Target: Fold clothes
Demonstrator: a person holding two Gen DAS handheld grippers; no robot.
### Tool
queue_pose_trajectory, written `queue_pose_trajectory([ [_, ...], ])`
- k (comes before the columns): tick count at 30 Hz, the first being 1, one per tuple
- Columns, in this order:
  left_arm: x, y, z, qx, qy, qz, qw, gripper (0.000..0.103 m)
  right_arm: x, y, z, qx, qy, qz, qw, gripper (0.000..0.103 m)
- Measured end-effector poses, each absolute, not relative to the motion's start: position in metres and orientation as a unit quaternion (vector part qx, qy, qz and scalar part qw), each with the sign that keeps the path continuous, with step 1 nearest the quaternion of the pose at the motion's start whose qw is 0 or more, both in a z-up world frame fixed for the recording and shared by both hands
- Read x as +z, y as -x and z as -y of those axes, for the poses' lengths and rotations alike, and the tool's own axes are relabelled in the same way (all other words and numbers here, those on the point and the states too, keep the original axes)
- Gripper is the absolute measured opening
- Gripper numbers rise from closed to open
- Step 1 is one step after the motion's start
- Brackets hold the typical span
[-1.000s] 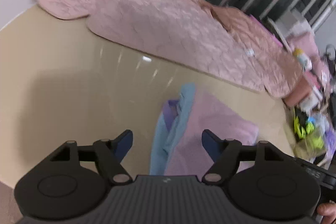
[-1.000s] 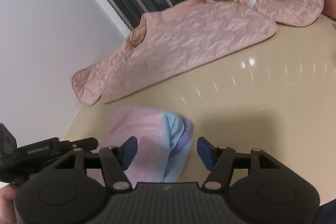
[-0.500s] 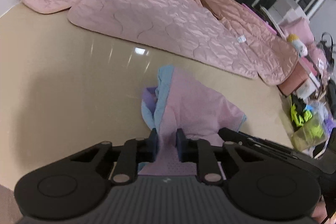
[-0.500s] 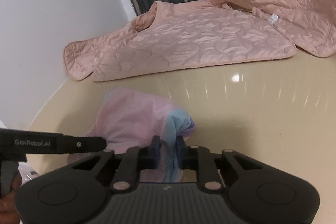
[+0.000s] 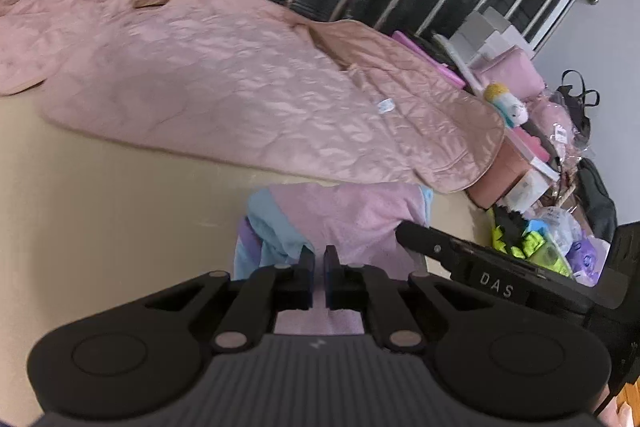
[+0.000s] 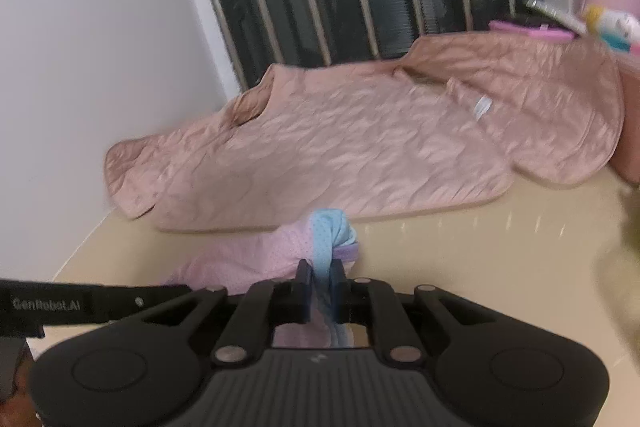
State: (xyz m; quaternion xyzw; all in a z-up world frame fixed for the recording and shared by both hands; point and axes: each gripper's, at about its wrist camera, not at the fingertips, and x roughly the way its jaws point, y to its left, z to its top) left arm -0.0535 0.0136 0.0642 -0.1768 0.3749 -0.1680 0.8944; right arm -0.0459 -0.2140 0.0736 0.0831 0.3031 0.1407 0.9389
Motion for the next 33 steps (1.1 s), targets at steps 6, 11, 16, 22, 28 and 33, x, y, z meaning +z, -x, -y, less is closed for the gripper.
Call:
queue_pose_trajectory([
  [6, 0.073, 0.028, 0.003, -0.186, 0.172, -0.353, 0.901, 0.004, 0.093, 0.027, 0.239, 0.123, -0.062, -0.274, 0.952, 0.006],
  [11, 0.047, 0.01, 0.018, -0.192, 0.163, -0.391, 0.885, 0.011, 0.078, 0.003, 0.253, 0.103, -0.047, -0.319, 0.941, 0.011],
  [16, 0.025, 0.011, 0.015, -0.173, 0.16, -0.402, 0.885, 0.058, 0.06, 0.01, 0.274, 0.096, -0.056, -0.333, 0.936, 0.055],
  [22, 0.012, -0.018, 0.019, -0.172, 0.18, -0.428, 0.869, 0.059, 0.036, 0.007, 0.285, 0.095, -0.112, -0.369, 0.918, 0.056],
  [28, -0.007, -0.035, 0.028, -0.185, 0.244, -0.454, 0.837, 0.016, 0.017, 0.004, 0.279, 0.103, -0.131, -0.38, 0.91, 0.014],
  [33, 0.011, -0.024, 0.034, -0.185, 0.225, -0.419, 0.86, 0.005, 0.032, 0.008, 0.269, 0.104, -0.109, -0.356, 0.923, 0.005],
])
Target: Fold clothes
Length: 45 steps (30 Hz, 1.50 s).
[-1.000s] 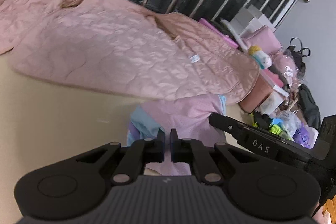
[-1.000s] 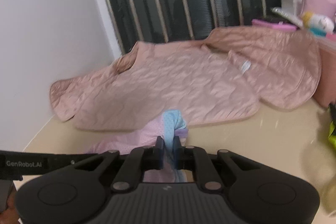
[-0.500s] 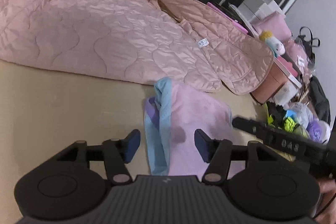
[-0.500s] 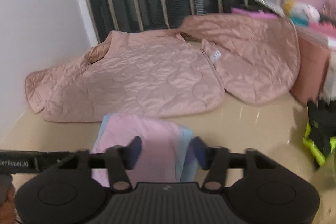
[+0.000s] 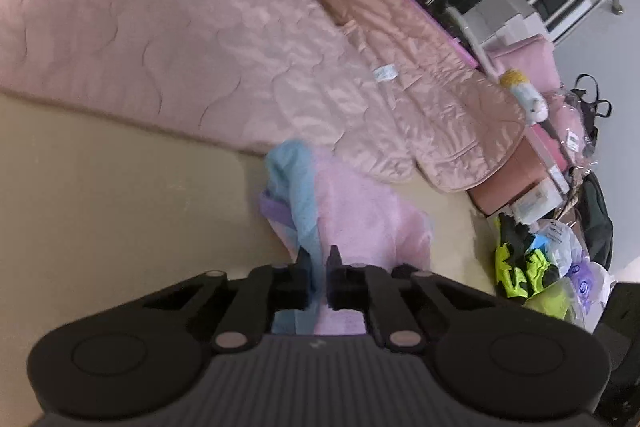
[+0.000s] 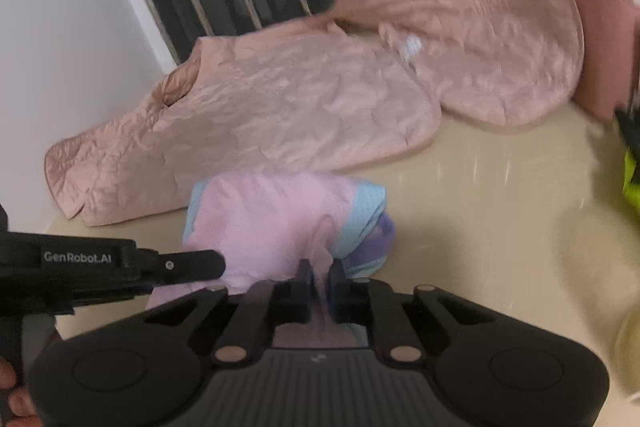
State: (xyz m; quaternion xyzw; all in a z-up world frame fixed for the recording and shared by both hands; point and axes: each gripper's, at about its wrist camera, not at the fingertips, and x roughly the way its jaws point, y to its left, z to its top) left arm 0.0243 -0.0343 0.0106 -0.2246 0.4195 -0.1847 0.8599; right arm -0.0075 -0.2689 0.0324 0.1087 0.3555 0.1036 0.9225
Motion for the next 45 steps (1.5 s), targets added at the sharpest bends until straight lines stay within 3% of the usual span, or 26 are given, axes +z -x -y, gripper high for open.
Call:
queue_pose_trajectory([
  [6, 0.05, -0.021, 0.042, -0.199, 0.201, -0.378, 0.882, 0.005, 0.076, 0.011, 0.265, 0.111, -0.078, -0.297, 0.945, 0.005],
  [8, 0.048, -0.022, 0.045, -0.202, 0.186, -0.384, 0.882, 0.006, 0.07, 0.012, 0.267, 0.099, -0.074, -0.308, 0.943, 0.009],
  [9, 0.042, -0.022, 0.047, -0.194, 0.174, -0.393, 0.882, 0.006, 0.066, 0.012, 0.269, 0.092, -0.073, -0.316, 0.942, 0.019],
  [10, 0.034, -0.023, 0.048, -0.188, 0.164, -0.406, 0.879, 0.006, 0.062, 0.013, 0.271, 0.085, -0.071, -0.323, 0.94, 0.036],
  [12, 0.019, -0.022, 0.049, -0.178, 0.156, -0.422, 0.875, 0.007, 0.054, 0.015, 0.274, 0.071, -0.068, -0.338, 0.936, 0.049],
  [13, 0.013, -0.021, 0.047, -0.173, 0.156, -0.426, 0.874, 0.01, 0.049, 0.014, 0.276, 0.066, -0.072, -0.345, 0.934, 0.051],
  [15, 0.009, -0.018, 0.041, -0.152, 0.159, -0.423, 0.879, 0.044, 0.039, 0.011, 0.279, 0.056, -0.086, -0.359, 0.928, 0.056],
  [19, 0.013, -0.016, 0.035, -0.13, 0.129, -0.414, 0.892, 0.057, 0.024, -0.003, 0.29, 0.06, -0.134, -0.368, 0.918, 0.059],
  [22, 0.008, -0.022, 0.035, -0.138, 0.145, -0.426, 0.882, 0.055, 0.017, -0.011, 0.288, 0.069, -0.141, -0.368, 0.916, 0.057],
  [23, 0.006, -0.023, 0.036, -0.142, 0.148, -0.426, 0.881, 0.047, 0.015, -0.012, 0.286, 0.074, -0.139, -0.366, 0.917, 0.054],
  [24, 0.005, -0.024, 0.037, -0.145, 0.151, -0.427, 0.88, 0.03, 0.014, -0.013, 0.282, 0.081, -0.13, -0.368, 0.917, 0.036],
  [25, 0.003, -0.025, 0.038, -0.149, 0.155, -0.428, 0.878, 0.023, 0.014, -0.014, 0.278, 0.092, -0.127, -0.371, 0.915, 0.022],
  [27, -0.001, -0.027, 0.04, -0.157, 0.167, -0.426, 0.875, 0.011, 0.012, -0.013, 0.27, 0.104, -0.118, -0.367, 0.917, 0.016],
  [31, 0.003, -0.025, 0.039, -0.154, 0.179, -0.415, 0.879, 0.007, 0.017, -0.009, 0.257, 0.098, -0.082, -0.354, 0.926, 0.009],
  [37, 0.046, -0.019, 0.045, -0.173, 0.175, -0.36, 0.9, 0.006, 0.059, 0.003, 0.254, 0.105, -0.066, -0.296, 0.947, 0.009],
  [45, 0.085, -0.085, 0.065, -0.191, 0.168, -0.313, 0.915, 0.006, 0.112, -0.05, 0.264, 0.101, -0.03, -0.233, 0.967, 0.009],
])
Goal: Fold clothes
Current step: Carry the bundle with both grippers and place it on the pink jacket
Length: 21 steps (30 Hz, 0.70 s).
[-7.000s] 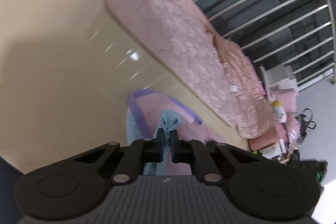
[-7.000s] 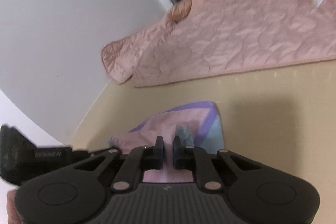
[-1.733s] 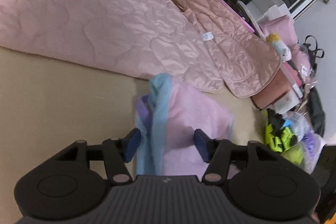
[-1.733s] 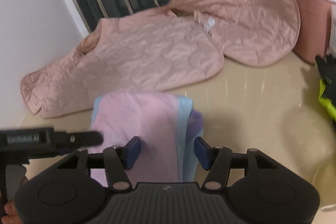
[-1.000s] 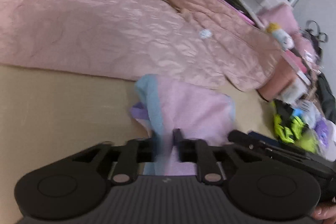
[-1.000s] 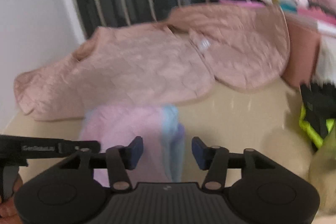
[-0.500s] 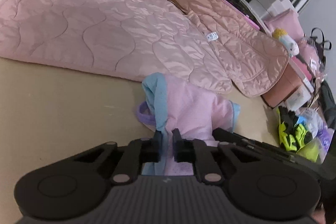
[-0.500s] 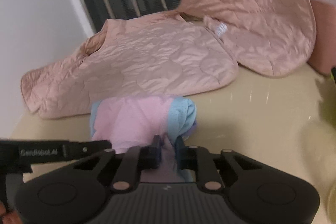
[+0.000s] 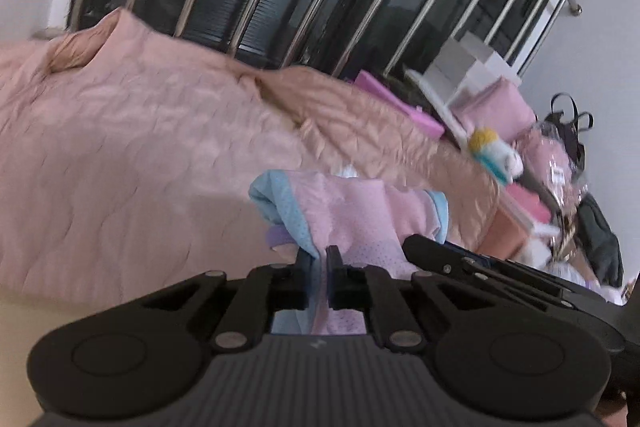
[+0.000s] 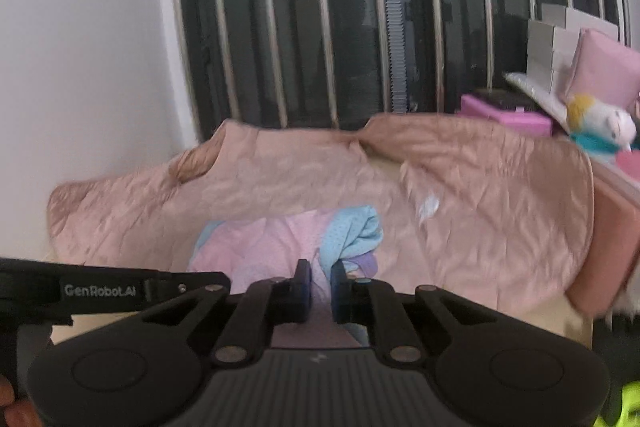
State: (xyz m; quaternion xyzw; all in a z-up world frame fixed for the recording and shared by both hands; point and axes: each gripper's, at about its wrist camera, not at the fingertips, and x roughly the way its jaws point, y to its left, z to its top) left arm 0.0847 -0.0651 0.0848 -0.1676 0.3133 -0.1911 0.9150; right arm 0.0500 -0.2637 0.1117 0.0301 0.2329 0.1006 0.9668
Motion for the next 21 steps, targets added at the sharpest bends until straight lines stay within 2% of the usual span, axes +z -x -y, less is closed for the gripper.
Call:
queue_pose_trajectory([
  [5, 0.107, -0.154, 0.082, -0.203, 0.161, -0.295, 0.92, 0.007, 0.133, -0.12, 0.284, 0.084, -0.054, -0.211, 0.972, 0.009],
  [10, 0.103, -0.239, 0.097, -0.183, 0.159, -0.288, 0.927, 0.007, 0.132, -0.208, 0.301, 0.08, -0.081, -0.212, 0.971, 0.01],
  [13, 0.076, -0.29, 0.103, -0.161, 0.144, -0.306, 0.927, 0.007, 0.111, -0.268, 0.306, 0.081, -0.106, -0.237, 0.962, 0.01],
  [16, 0.035, -0.334, 0.096, -0.153, 0.178, -0.317, 0.919, 0.008, 0.074, -0.321, 0.311, 0.065, -0.125, -0.279, 0.95, 0.011],
  [17, 0.02, -0.343, 0.091, -0.143, 0.19, -0.331, 0.913, 0.008, 0.061, -0.329, 0.312, 0.055, -0.125, -0.295, 0.946, 0.012],
  [18, 0.005, -0.352, 0.085, -0.133, 0.203, -0.346, 0.906, 0.009, 0.049, -0.338, 0.313, 0.044, -0.124, -0.31, 0.941, 0.018],
  [19, -0.008, -0.36, 0.08, -0.125, 0.215, -0.359, 0.9, 0.012, 0.036, -0.347, 0.315, 0.034, -0.123, -0.326, 0.937, 0.023],
  [21, -0.016, -0.357, 0.066, -0.125, 0.237, -0.348, 0.898, 0.031, 0.021, -0.355, 0.319, 0.026, -0.129, -0.334, 0.933, 0.028],
])
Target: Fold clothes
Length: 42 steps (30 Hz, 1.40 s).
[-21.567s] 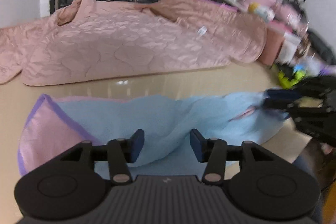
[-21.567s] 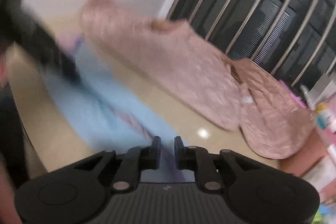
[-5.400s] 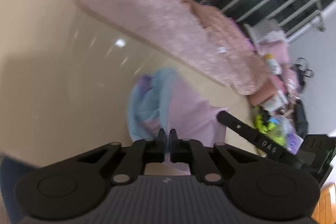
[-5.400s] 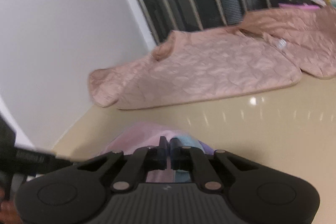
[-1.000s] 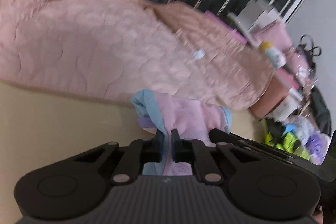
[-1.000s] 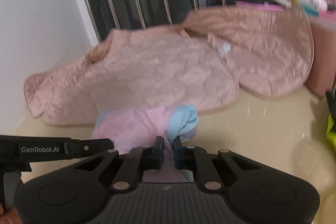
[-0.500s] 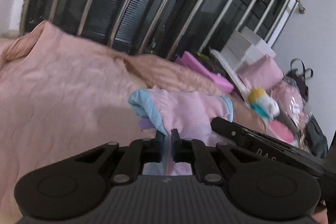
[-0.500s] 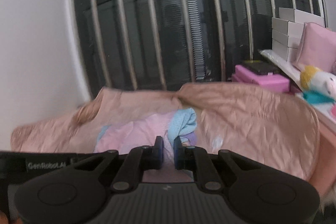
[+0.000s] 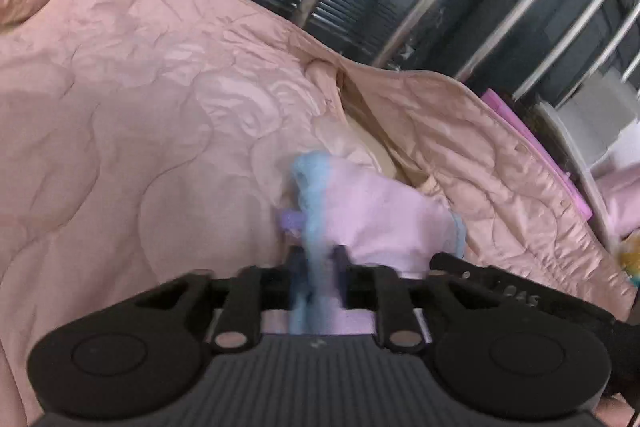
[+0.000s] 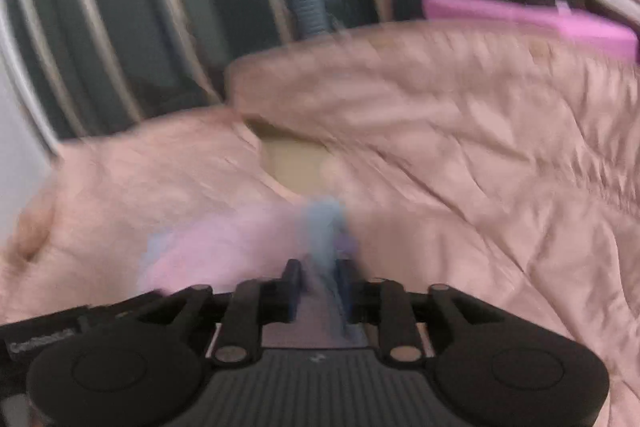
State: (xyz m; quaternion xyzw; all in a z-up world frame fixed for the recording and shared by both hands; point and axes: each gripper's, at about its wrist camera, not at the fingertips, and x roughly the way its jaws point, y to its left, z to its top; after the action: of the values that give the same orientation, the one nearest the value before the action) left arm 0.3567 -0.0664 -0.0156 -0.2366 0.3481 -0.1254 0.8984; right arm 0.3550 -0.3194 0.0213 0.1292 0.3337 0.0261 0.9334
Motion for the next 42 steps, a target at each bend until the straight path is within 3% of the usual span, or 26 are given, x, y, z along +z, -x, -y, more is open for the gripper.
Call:
queue_pose_trajectory([
  [3, -0.009, -0.346, 0.049, -0.105, 0.251, -0.32, 0.907, 0.038, 0.031, -0.34, 0.328, 0.015, -0.145, -0.288, 0.946, 0.048],
  [7, 0.007, -0.328, 0.049, -0.102, 0.224, -0.343, 0.907, 0.038, 0.052, -0.316, 0.321, 0.008, -0.135, -0.259, 0.956, 0.048],
  [11, 0.03, -0.289, 0.055, -0.107, 0.178, -0.349, 0.914, 0.048, 0.074, -0.281, 0.295, 0.005, -0.087, -0.257, 0.963, 0.049],
  [16, 0.059, -0.223, 0.05, -0.104, 0.135, -0.342, 0.924, 0.058, 0.093, -0.216, 0.264, 0.02, -0.056, -0.251, 0.966, 0.071],
  [20, 0.078, -0.16, 0.04, -0.075, 0.077, -0.319, 0.942, 0.095, 0.099, -0.161, 0.252, 0.037, -0.053, -0.255, 0.965, 0.074],
  [23, 0.083, -0.112, 0.028, -0.056, 0.041, -0.298, 0.952, 0.101, 0.094, -0.125, 0.243, 0.04, -0.035, -0.264, 0.963, 0.084],
  [29, 0.054, -0.045, 0.003, -0.014, 0.023, -0.328, 0.944, 0.102, 0.057, -0.06, 0.231, 0.026, -0.049, -0.3, 0.952, 0.086],
  [38, 0.006, -0.004, -0.016, 0.016, 0.021, -0.362, 0.932, 0.103, 0.013, -0.008, 0.208, 0.017, -0.041, -0.344, 0.938, 0.087],
  [42, 0.003, 0.005, -0.018, 0.019, 0.014, -0.348, 0.937, 0.103, 0.006, 0.0, 0.2, 0.011, -0.026, -0.331, 0.943, 0.094],
])
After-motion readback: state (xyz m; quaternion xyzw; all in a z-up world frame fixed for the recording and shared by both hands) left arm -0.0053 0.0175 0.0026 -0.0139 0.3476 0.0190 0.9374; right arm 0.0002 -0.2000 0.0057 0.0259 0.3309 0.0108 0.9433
